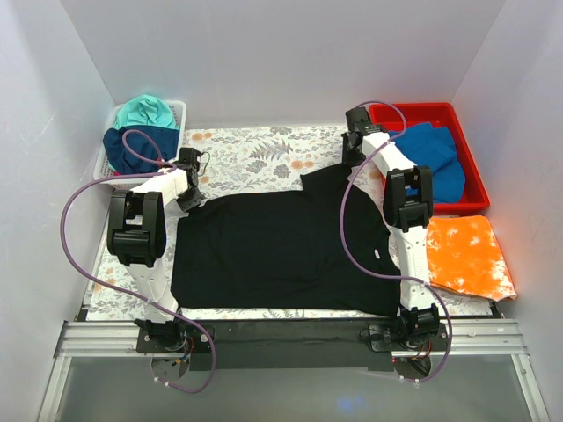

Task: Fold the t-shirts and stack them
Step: Fold the tshirt

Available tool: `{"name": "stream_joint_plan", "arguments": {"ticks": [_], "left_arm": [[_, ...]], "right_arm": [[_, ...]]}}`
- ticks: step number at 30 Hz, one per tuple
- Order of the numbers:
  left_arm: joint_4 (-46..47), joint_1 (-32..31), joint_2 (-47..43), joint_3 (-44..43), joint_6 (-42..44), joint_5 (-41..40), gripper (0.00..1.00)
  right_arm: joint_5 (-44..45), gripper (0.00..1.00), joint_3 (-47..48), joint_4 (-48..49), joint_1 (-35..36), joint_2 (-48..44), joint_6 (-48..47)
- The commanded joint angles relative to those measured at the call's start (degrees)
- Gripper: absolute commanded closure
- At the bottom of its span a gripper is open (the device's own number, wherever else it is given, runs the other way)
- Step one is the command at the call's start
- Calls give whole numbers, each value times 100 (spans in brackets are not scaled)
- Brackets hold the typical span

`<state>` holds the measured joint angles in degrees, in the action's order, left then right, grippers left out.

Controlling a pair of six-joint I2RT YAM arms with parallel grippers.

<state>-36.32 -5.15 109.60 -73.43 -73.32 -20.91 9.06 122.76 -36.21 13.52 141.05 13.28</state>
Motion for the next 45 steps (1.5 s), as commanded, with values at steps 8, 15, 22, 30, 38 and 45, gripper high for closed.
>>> {"name": "stream_joint_plan", "arguments": {"ticks": [8,15,22,30,38,45], "left_arm": [[-323,-39,-264,13,-68,-1,100],[-438,-39,-308,-391,-165,-230,100],[-648,-39,-360,-1006,-209,-335,100],[-807,-39,-554,-1148,-376,-625,100],[-816,-39,-905,-928,-578,-863,100],[-754,-39,-1072,-884,-552,-766,100]], "right_arm": [[-133,99,-59,-106,-7,72,8],[61,99,46,-97,-25,-463,-115],[61,99,11,-97,-60,-1115,-132],[70,99,-261,-97,-69,-1773,-159],[26,99,-920,-45,-77,-2450,-177],[17,99,-1781,113,-77,-3205,-159]]}}
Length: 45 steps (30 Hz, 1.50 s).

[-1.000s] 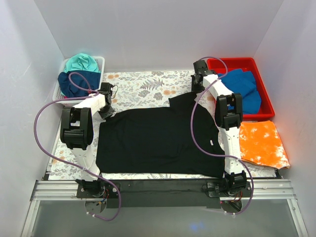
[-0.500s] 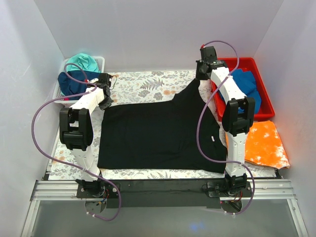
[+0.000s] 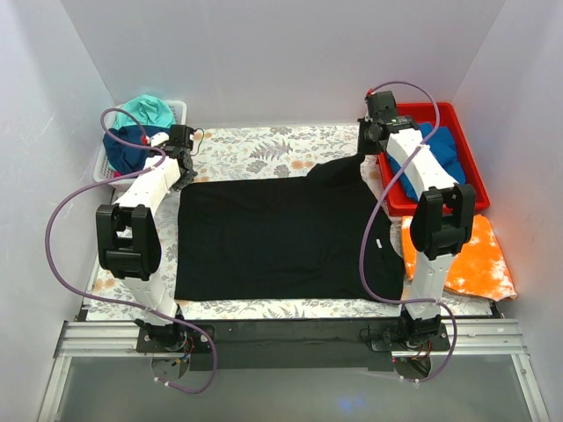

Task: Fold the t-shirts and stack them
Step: Fold the tshirt

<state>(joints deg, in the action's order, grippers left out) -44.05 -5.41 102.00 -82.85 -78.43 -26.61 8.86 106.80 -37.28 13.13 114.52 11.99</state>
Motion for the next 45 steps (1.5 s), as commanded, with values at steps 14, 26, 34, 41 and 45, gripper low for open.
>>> {"name": "stream_joint_plan", "arguments": {"ticks": [14,26,34,41,45], "left_arm": [[-480,-13,-892,796,-426,-55,100],[-956,-13,-1270,1736,-1095,68,100],[-1026,-13,-1191,2080,-1315,174,100],[-1237,-13,-1147,2194,-1446,148,100],[-1351,-13,-1103,2247,-1526,165,100]], "right_arm": [[-78,99,-2224,238,-38,-2327,111],[-244,99,-4377,247,-47,-3699,348],[-245,99,-5187,142,-38,-4165,453],[-69,99,-5477,2,-38,-4350,489],[72,99,-5512,-86,-38,-4394,480]]}}
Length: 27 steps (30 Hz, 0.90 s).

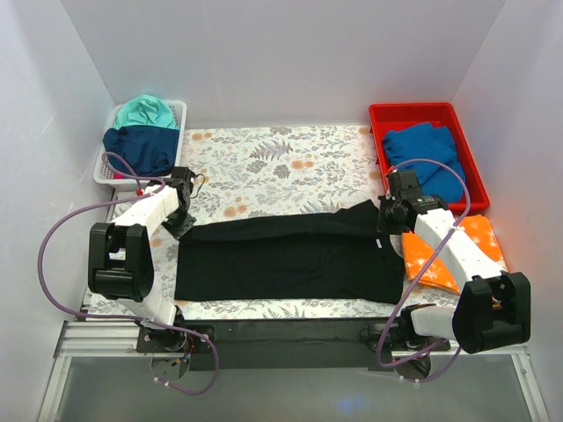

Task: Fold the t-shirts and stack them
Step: Fold the tshirt

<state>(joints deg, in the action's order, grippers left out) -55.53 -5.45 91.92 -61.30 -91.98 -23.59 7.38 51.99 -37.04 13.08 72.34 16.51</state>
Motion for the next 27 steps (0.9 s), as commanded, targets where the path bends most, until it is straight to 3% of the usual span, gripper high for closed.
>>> {"name": "stream_joint_plan", "arguments": {"ticks": [1,6,8,10,13,16,27], "left_arm": [[-204,-8,-104,153,-197,-84,100],[-309,-8,-95,294,-276,4,99],[-414,-8,-17,294,-311,56,88],[-520,-8,89,268,-364,66,66],[-835,-8,177,189,-504,22,55],[-933,-8,46,109,-654,-101,54],[-863,-8,-815,-462,-777,-374,55]], "right_arm": [[281,99,-39,-137,-25,-176,19],[405,99,-127,-242,-34,-264,36],[483,99,-145,-321,-34,-299,80],[493,97,-162,-400,-34,-334,80],[493,85,-198,-550,-34,-483,80],[563,74,-233,-708,-34,-685,150],[686,72,-5,-779,-34,-941,396]]}}
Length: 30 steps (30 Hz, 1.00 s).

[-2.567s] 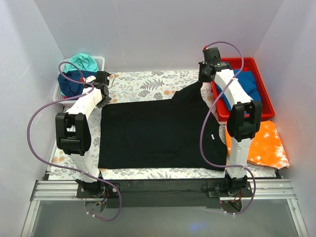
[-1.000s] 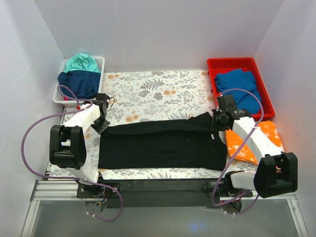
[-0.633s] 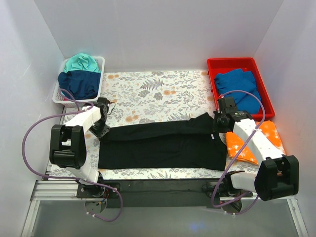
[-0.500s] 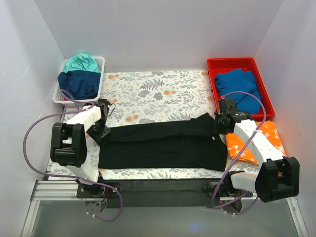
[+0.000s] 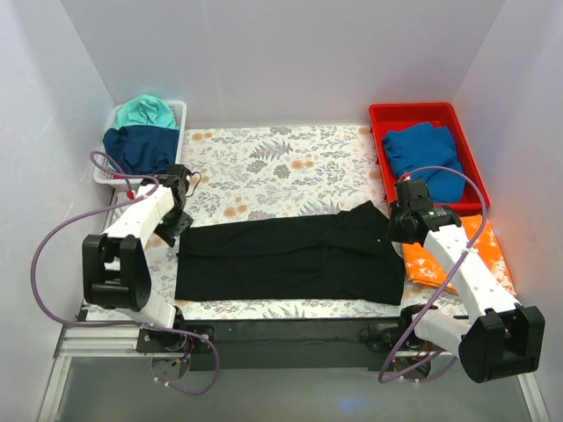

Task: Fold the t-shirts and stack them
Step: Fold the tshirt

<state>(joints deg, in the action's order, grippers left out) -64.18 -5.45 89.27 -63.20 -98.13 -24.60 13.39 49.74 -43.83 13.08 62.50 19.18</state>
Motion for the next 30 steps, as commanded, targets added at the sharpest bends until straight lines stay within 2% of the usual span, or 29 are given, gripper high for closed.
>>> {"name": "stream_joint_plan", "arguments": {"ticks": [1,5,8,12,16,24,30], "left_arm": [[89,-8,-769,-289,-163,-291,55],[923,-8,-939,-123,512,278,54],[1048,-8,-318,-227,645,787,54],[1127,-8,387,-307,698,1053,57],[1575,-8,547,-263,734,1238,57],[1066,-8,662,-237,593,764,57],[890,-8,293,439,488,1036,57]], "right_arm": [[33,72,273,-64,-25,86,156],[-99,72,344,147,-25,271,121],[-275,72,492,314,-25,552,95],[-468,73,669,507,-25,851,103],[-705,73,704,674,-25,1044,121],[-873,74,414,789,-16,984,147],[-978,74,212,789,-25,913,191]]}}
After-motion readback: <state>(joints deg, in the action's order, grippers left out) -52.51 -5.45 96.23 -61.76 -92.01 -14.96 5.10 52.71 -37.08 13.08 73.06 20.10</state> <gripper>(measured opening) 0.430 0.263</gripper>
